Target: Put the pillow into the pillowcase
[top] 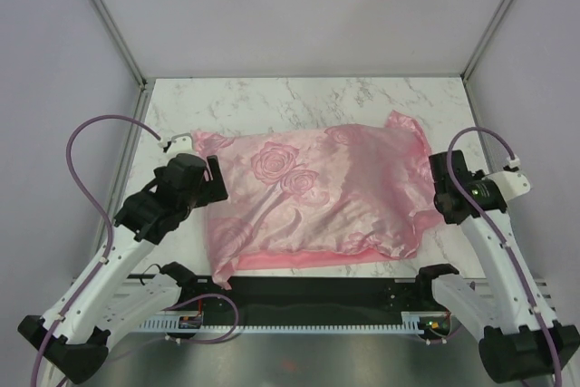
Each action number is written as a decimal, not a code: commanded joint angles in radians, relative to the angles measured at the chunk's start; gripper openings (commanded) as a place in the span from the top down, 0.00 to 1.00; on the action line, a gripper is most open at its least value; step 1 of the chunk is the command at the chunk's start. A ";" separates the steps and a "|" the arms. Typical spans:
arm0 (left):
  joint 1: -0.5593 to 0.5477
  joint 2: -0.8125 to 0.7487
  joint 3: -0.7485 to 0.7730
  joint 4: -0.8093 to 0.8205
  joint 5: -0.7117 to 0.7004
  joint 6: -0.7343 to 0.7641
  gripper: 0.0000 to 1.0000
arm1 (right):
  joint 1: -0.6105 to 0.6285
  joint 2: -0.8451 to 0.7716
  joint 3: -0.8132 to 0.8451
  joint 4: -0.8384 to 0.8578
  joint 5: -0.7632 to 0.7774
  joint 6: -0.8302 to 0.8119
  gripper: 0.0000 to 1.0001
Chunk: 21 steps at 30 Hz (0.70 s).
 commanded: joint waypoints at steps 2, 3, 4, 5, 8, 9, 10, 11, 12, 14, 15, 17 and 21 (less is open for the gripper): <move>0.003 -0.007 -0.004 0.006 -0.025 0.028 0.00 | -0.001 -0.191 0.009 0.252 -0.103 -0.325 0.74; 0.003 -0.009 -0.002 0.006 -0.023 0.028 0.00 | 0.000 -0.263 -0.012 0.329 -0.174 -0.528 0.62; 0.003 -0.009 -0.001 0.006 -0.022 0.028 0.00 | 0.000 -0.303 -0.026 0.401 -0.246 -0.631 0.58; 0.003 -0.013 -0.001 0.006 -0.022 0.028 0.00 | -0.001 -0.340 -0.043 0.511 -0.348 -0.686 0.50; 0.003 -0.042 -0.002 0.009 -0.017 0.031 0.00 | 0.000 -0.465 -0.070 0.604 -0.415 -0.806 0.02; 0.003 -0.054 -0.002 0.011 -0.008 0.032 0.00 | 0.000 -0.494 -0.069 0.610 -0.418 -0.822 0.02; 0.003 -0.083 -0.002 0.014 -0.003 0.035 0.00 | 0.000 -0.499 -0.066 0.612 -0.417 -0.835 0.02; 0.003 -0.103 -0.002 0.017 0.001 0.042 0.00 | -0.001 -0.503 -0.061 0.609 -0.414 -0.836 0.02; 0.003 -0.123 -0.004 0.029 0.023 0.048 0.00 | 0.000 -0.508 -0.061 0.609 -0.424 -0.837 0.02; 0.003 -0.201 -0.011 0.052 0.052 0.077 0.00 | 0.000 -0.519 -0.067 0.610 -0.429 -0.827 0.02; 0.003 -0.228 -0.023 0.075 0.079 0.084 0.00 | 0.000 -0.532 -0.080 0.610 -0.429 -0.820 0.02; 0.003 -0.326 -0.036 0.098 0.102 0.109 0.00 | 0.000 -0.545 -0.101 0.624 -0.437 -0.817 0.02; 0.003 -0.484 -0.074 0.140 0.104 0.115 0.00 | 0.000 -0.557 -0.113 0.624 -0.431 -0.823 0.02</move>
